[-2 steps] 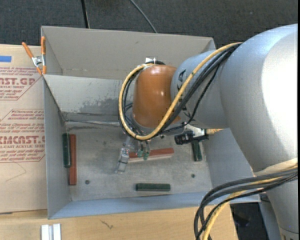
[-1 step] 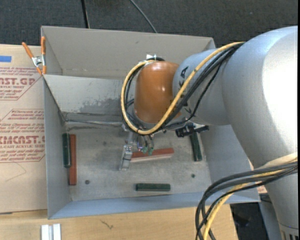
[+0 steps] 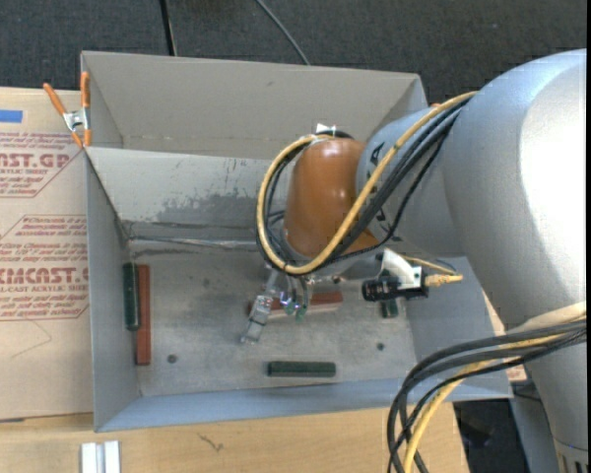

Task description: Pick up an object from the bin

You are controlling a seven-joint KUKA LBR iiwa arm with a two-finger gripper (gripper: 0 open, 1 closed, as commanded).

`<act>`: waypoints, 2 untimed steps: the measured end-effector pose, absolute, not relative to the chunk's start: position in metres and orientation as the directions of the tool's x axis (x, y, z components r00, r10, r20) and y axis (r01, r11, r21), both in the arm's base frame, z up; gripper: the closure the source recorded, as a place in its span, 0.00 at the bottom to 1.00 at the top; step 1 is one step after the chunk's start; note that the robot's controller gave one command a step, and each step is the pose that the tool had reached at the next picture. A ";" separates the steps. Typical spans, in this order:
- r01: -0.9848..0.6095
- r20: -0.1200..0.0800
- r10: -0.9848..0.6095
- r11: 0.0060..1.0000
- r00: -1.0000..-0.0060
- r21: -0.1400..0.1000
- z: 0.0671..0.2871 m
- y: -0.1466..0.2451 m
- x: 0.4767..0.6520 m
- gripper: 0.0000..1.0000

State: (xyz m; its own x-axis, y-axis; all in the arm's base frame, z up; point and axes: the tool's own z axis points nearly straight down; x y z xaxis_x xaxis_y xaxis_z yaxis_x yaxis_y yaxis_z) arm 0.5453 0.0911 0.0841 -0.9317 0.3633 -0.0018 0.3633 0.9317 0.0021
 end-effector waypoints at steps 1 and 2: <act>0.171 0.000 0.171 0.985 -0.985 0.001 0.095 0.043 0.547 1.00; 0.171 0.000 0.171 0.985 -0.985 0.001 0.095 0.043 0.547 0.00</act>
Offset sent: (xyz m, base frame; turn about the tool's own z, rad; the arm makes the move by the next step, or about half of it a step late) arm 0.0000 0.0000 0.0000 0.0000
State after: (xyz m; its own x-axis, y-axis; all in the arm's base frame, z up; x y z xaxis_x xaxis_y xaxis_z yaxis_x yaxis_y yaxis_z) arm 0.5466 0.0435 0.0953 -0.9853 0.1710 -0.0001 0.1710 0.9853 0.0012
